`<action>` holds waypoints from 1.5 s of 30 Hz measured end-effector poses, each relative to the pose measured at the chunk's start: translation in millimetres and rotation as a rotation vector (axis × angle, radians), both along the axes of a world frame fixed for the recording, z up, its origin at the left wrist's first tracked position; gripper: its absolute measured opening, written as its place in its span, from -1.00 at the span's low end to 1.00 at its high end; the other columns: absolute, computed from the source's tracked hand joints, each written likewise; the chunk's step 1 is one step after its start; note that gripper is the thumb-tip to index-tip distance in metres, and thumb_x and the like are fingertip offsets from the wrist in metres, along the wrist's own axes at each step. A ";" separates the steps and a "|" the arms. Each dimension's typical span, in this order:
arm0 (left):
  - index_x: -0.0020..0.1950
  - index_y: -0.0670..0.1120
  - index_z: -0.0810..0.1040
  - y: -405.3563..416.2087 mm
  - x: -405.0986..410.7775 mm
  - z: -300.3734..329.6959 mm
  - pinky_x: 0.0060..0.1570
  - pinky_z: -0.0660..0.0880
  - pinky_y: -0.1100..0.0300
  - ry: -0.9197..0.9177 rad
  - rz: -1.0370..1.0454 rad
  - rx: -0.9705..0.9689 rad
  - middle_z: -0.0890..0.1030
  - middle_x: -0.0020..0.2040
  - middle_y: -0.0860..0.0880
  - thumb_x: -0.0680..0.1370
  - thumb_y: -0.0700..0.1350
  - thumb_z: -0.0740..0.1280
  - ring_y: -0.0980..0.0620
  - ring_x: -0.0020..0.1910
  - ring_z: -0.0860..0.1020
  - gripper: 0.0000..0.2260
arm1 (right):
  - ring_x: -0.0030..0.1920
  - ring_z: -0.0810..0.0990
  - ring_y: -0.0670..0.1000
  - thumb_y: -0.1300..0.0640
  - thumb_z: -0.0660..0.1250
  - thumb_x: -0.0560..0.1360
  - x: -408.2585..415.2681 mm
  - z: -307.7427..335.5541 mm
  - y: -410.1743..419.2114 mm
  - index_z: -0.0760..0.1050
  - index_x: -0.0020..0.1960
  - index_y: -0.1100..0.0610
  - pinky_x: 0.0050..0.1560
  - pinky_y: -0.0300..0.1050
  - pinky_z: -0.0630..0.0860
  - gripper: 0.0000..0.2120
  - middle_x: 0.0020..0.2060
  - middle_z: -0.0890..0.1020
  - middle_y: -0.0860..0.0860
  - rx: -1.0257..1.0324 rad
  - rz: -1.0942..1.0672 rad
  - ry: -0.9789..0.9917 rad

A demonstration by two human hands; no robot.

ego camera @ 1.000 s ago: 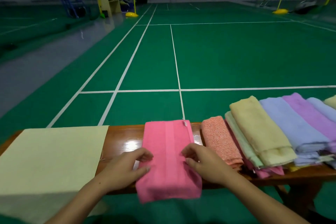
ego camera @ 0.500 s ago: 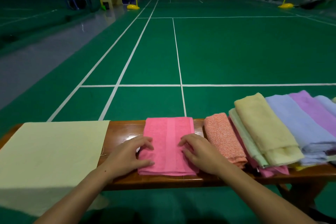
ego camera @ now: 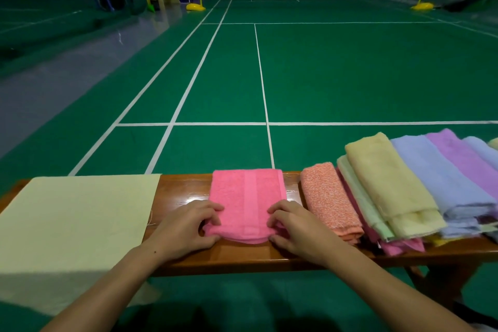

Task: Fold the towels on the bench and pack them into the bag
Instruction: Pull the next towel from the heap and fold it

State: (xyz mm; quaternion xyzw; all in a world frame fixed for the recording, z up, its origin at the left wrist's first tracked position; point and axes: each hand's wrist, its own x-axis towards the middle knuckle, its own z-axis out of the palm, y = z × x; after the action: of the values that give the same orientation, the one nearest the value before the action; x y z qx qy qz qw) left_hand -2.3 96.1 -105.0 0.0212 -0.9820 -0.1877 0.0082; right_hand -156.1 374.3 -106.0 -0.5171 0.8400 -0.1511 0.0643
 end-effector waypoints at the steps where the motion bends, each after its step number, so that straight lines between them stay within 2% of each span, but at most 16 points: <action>1: 0.04 0.25 0.58 -0.1 -0.9 -0.3 0.29 0.53 0.16 0.004 0.004 0.000 0.47 0.42 0.37 0.49 0.29 0.42 0.31 0.36 0.45 -0.78 | 0.36 0.43 -0.07 -0.14 0.37 0.60 -0.4 0.7 -1.5 0.58 0.27 0.00 0.34 -0.10 0.51 -0.68 0.38 0.47 -0.10 -0.001 -0.007 0.013; 5: -0.03 0.22 0.58 -1.7 -1.1 2.2 0.33 0.51 0.16 -0.004 0.057 0.146 0.53 0.35 0.38 0.49 0.18 0.45 0.35 0.33 0.46 -0.87 | 0.34 0.43 -0.07 -0.12 0.33 0.60 -4.1 1.5 -6.6 0.60 0.22 -0.01 0.30 -0.07 0.52 -0.72 0.34 0.50 -0.12 -0.022 -0.027 0.028; 12: -0.07 0.02 0.67 -3.8 4.1 17.7 0.36 0.51 0.07 -0.030 0.125 0.434 0.69 0.16 0.27 0.50 -0.02 0.53 0.38 0.33 0.51 -0.91 | 0.36 0.40 -0.09 -0.11 0.34 0.50 -7.8 20.4 -6.8 0.49 -0.01 -0.06 0.37 -0.11 0.40 -0.84 0.32 0.56 -0.14 -0.053 0.032 -0.146; 14: -0.09 0.00 0.66 -1.4 7.2 29.2 0.26 0.58 0.00 -0.036 0.115 0.490 0.73 0.09 0.15 0.51 -0.04 0.54 0.29 0.24 0.60 -0.90 | 0.23 0.53 -0.07 -0.11 0.34 0.46 -5.3 31.5 -2.9 0.46 -0.08 -0.09 0.23 -0.05 0.51 -0.87 0.20 0.64 -0.14 -0.046 0.057 -0.259; 16: -0.07 -0.04 0.64 1.1 10.9 38.6 0.11 0.63 -0.04 -0.092 0.071 0.573 0.74 -0.07 -0.01 0.53 -0.09 0.52 0.09 -0.02 0.70 -0.91 | 0.00 0.60 -0.08 -0.09 0.36 0.48 -1.9 42.8 1.4 0.47 -0.09 -0.10 0.02 -0.02 0.56 -0.90 0.01 0.67 -0.13 -0.024 0.060 -0.372; 20: -0.06 -0.11 0.64 7.4 17.1 44.3 -0.17 0.50 0.13 -0.213 -0.008 0.733 0.68 -0.23 -0.18 0.52 -0.14 0.53 -0.08 -0.26 0.59 -0.90 | -0.28 0.51 -0.19 0.07 0.39 0.52 6.4 53.0 10.8 0.53 -0.13 -0.08 -0.22 -0.17 0.45 -0.92 -0.27 0.60 -0.17 -0.009 0.038 -0.569; 23: -0.03 -0.16 0.62 8.0 19.0 41.5 -0.26 0.34 0.11 -0.287 -0.040 0.818 0.62 -0.26 -0.24 0.55 -0.11 0.54 -0.08 -0.29 0.49 -0.84 | -0.21 0.56 -0.16 0.03 0.38 0.52 6.8 53.2 13.3 0.63 -0.06 0.05 -0.15 -0.14 0.49 -0.89 -0.20 0.65 -0.10 -0.050 -0.012 -0.717; 26: 0.03 -0.23 0.61 7.5 17.8 41.3 -0.23 0.44 0.22 -0.279 -0.028 0.904 0.66 -0.16 -0.24 0.60 -0.13 0.49 -0.07 -0.22 0.57 -0.83 | -0.26 0.52 -0.16 0.11 0.39 0.58 3.3 50.4 12.6 0.64 -0.05 0.17 -0.24 -0.21 0.44 -0.87 -0.26 0.59 -0.15 -0.122 -0.118 -0.815; 29: 0.13 -0.30 0.54 15.3 10.5 39.8 -0.22 0.53 0.26 -0.213 0.157 1.071 0.67 -0.08 -0.28 0.59 0.00 0.49 -0.06 -0.18 0.60 -0.62 | -0.24 0.53 0.00 0.05 0.39 0.60 0.4 43.5 8.8 0.60 0.01 0.28 -0.29 -0.12 0.44 -0.74 -0.23 0.57 0.02 -0.229 -0.256 -0.966; 32: 0.26 -0.28 0.54 25.5 1.7 40.4 -0.33 0.56 0.19 -0.194 0.370 1.313 0.66 -0.08 -0.17 0.59 -0.02 0.49 0.00 -0.27 0.59 -0.60 | -0.12 0.69 0.08 0.01 0.50 0.57 -2.6 44.0 4.2 0.63 0.13 0.29 -0.24 -0.09 0.57 -0.67 -0.08 0.72 0.08 -0.352 -0.349 -1.219; 34: 0.32 -0.25 0.55 24.6 -0.6 41.9 -0.08 0.66 -0.03 -0.223 0.374 1.387 0.71 0.06 -0.19 0.53 -0.08 0.57 -0.12 -0.11 0.69 -0.55 | 0.07 0.75 0.16 0.16 0.57 0.51 -6.7 48.3 3.4 0.63 0.21 0.28 -0.05 0.00 0.69 -0.66 0.06 0.76 0.16 -0.375 -0.325 -1.348; 36: 0.37 -0.15 0.58 23.7 -1.6 44.9 0.16 0.62 -0.20 -0.221 0.333 1.348 0.71 0.20 -0.22 0.48 -0.20 0.60 -0.23 0.14 0.70 -0.52 | 0.12 0.75 0.16 0.24 0.56 0.51 -13.3 47.9 2.1 0.63 0.24 0.28 0.06 0.10 0.69 -0.67 0.09 0.75 0.15 -0.349 -0.305 -1.267; 38: 0.34 -0.10 0.61 22.3 -5.0 45.8 0.03 0.68 -0.11 -0.162 0.350 1.224 0.73 0.15 -0.19 0.47 -0.23 0.59 -0.19 0.13 0.72 -0.55 | 0.06 0.76 0.11 0.15 0.52 0.55 -19.9 42.9 -1.5 0.65 0.20 0.23 0.04 0.14 0.71 -0.74 0.05 0.76 0.10 -0.364 -0.367 -1.101; 40: 0.30 -0.10 0.64 19.4 -10.1 45.2 0.06 0.68 -0.11 -0.053 0.364 1.152 0.75 0.13 -0.15 0.50 -0.17 0.56 -0.16 0.13 0.72 -0.62 | 0.00 0.76 0.06 0.07 0.50 0.57 -25.6 38.9 -7.0 0.71 0.08 0.17 0.04 0.14 0.71 -0.82 -0.01 0.76 0.06 -0.439 -0.425 -0.961; 43: 0.27 -0.08 0.66 12.0 -17.7 38.0 0.13 0.63 -0.11 0.050 0.379 1.160 0.73 0.17 -0.12 0.56 -0.09 0.50 -0.12 0.18 0.70 -0.71 | -0.16 0.68 -0.03 0.14 0.51 0.56 -33.9 34.3 -18.4 0.69 -0.15 0.13 -0.06 0.04 0.64 -0.88 -0.19 0.72 0.00 -0.549 -0.441 -0.796; 45: 0.24 -0.10 0.64 9.4 -22.2 32.5 0.09 0.60 -0.08 0.069 0.397 1.117 0.74 0.11 -0.11 0.63 -0.08 0.43 -0.08 0.11 0.72 -0.80 | -0.21 0.61 -0.04 0.18 0.48 0.57 -41.0 28.4 -26.9 0.64 -0.14 0.20 -0.11 0.02 0.56 -0.87 -0.24 0.67 0.04 -0.552 -0.463 -0.772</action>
State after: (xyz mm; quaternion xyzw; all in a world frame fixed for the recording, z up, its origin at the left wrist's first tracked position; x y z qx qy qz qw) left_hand -24.5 105.4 -72.4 0.1995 -0.7110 -0.6714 0.0626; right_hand -197.1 347.5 -77.6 -0.2224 0.7763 -0.5566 0.1953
